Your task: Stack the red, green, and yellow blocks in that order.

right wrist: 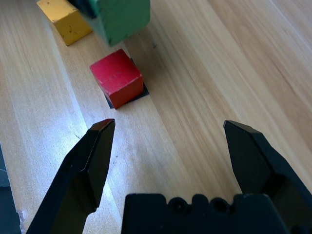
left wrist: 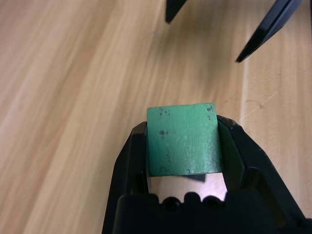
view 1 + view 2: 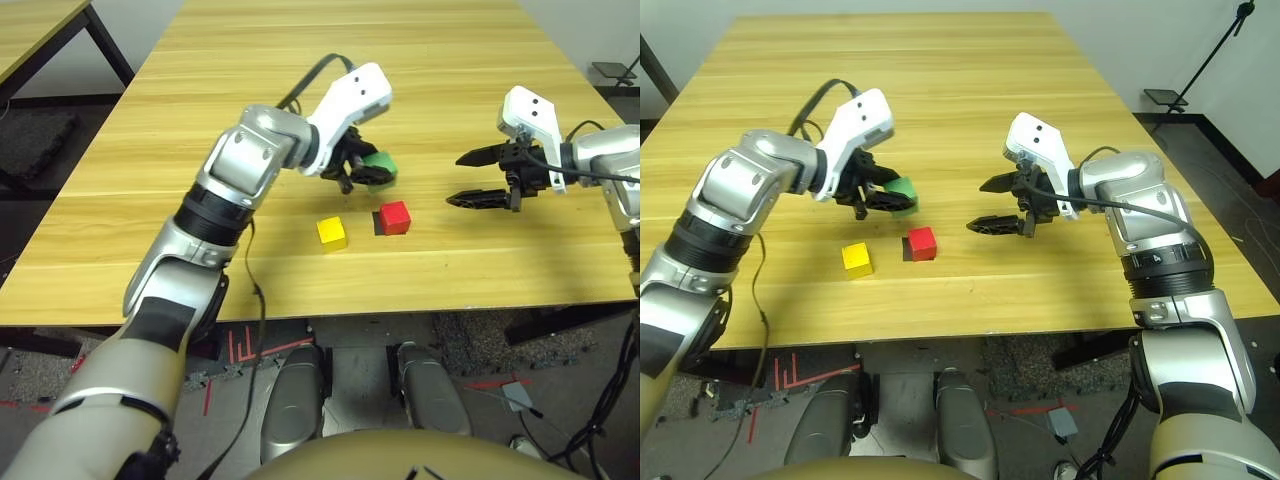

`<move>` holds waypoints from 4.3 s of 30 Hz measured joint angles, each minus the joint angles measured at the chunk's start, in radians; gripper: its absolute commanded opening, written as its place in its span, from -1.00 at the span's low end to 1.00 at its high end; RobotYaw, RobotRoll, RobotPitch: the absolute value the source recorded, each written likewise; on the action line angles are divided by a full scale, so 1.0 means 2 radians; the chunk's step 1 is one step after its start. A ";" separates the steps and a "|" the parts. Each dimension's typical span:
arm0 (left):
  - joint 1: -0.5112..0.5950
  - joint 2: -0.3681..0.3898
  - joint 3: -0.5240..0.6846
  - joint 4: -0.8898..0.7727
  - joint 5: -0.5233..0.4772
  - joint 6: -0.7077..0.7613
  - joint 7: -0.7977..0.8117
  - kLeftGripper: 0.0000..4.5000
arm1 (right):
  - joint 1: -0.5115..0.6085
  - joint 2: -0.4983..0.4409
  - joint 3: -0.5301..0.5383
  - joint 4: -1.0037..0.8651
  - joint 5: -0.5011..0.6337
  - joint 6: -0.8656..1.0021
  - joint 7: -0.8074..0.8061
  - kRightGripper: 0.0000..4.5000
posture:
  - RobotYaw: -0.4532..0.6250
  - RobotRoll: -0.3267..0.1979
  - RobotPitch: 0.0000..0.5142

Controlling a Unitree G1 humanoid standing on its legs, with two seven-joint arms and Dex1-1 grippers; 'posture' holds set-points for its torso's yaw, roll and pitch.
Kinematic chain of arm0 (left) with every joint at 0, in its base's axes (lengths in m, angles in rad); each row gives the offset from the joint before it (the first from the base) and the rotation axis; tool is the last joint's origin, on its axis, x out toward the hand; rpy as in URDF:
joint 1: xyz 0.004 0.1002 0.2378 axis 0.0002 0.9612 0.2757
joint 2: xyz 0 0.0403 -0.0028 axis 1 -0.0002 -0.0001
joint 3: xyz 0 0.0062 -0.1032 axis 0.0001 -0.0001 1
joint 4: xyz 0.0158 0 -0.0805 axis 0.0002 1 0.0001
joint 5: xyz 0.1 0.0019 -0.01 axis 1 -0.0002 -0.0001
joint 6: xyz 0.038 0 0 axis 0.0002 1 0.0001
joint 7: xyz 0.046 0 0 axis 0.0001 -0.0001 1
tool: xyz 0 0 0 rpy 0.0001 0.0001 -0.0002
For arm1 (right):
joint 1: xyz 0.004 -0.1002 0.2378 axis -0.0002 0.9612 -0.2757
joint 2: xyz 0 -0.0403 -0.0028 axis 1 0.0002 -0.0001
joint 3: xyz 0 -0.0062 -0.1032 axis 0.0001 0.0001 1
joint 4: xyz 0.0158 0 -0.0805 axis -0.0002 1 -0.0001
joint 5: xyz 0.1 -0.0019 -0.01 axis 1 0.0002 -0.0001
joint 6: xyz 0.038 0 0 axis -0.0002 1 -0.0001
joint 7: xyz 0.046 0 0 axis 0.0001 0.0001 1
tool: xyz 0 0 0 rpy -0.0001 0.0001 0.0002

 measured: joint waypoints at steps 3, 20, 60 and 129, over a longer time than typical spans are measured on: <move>0.000 -0.014 -0.012 0.000 0.000 0.003 0.008 -0.09 | 0.010 0.000 -0.002 -0.007 0.008 0.005 -0.003 1.00 | 0.19 0.15 -0.64; 0.023 -0.013 -0.031 0.014 0.005 -0.025 0.012 -0.09 | 0.025 -0.009 -0.004 -0.050 0.033 0.038 -0.021 1.00 | 0.15 0.15 -0.61; 0.110 0.204 0.013 -0.215 -0.053 0.075 -0.028 0.99 | 0.016 -0.012 -0.002 -0.030 0.037 0.031 -0.024 1.00 | 0.27 0.07 -0.68; -0.064 0.012 -0.069 -0.034 -0.003 0.073 -0.034 -0.07 | 0.085 -0.015 -0.012 -0.112 0.077 0.072 -0.063 1.00 | 0.10 0.39 -0.62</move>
